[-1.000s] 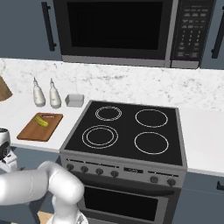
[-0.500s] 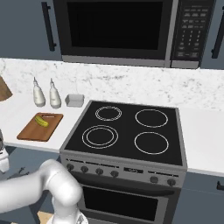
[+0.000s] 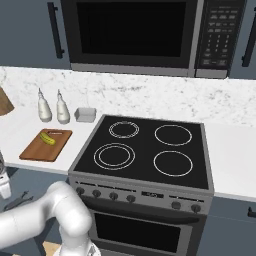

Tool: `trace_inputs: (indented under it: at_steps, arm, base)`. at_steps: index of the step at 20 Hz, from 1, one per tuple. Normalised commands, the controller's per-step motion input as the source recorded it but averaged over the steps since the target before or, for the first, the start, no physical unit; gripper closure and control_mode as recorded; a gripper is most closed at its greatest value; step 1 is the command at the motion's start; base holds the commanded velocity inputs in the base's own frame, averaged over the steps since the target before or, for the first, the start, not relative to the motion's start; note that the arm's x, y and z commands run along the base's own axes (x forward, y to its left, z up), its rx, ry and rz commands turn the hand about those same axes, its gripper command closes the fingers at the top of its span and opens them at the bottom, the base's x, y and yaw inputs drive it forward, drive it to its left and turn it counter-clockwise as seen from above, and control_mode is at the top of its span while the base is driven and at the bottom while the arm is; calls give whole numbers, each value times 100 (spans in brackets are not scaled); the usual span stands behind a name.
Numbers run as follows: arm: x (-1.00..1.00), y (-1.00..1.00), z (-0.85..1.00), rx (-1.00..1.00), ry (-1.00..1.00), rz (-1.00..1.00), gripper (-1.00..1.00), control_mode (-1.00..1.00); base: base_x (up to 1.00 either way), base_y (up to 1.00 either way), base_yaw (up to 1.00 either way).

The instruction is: Place the appropriate cutting tool for cutting the cucumber skin on the cutting board.

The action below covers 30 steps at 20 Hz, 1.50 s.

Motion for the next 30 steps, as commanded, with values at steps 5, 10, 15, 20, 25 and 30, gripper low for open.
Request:
trace_inputs:
  at_steps: [5,10,15,20,25,30]
  arm:
    - [0,-33,-40,0,0,0,-100,-100]
    - [0,-29,-35,0,1,6,-100,-100]
    - [0,-6,-41,0,0,3,-100,-100]
    - [-9,-1,-21,0,3,0,-100,-100]
    - [-30,-15,0,0,8,0,-100,-100]
    - [-16,-17,0,0,4,0,-100,-100]
  base:
    - [0,0,0]
    - [0,0,0]
    - [0,0,0]
    - [0,0,0]
    - [0,0,0]
    - [0,0,0]
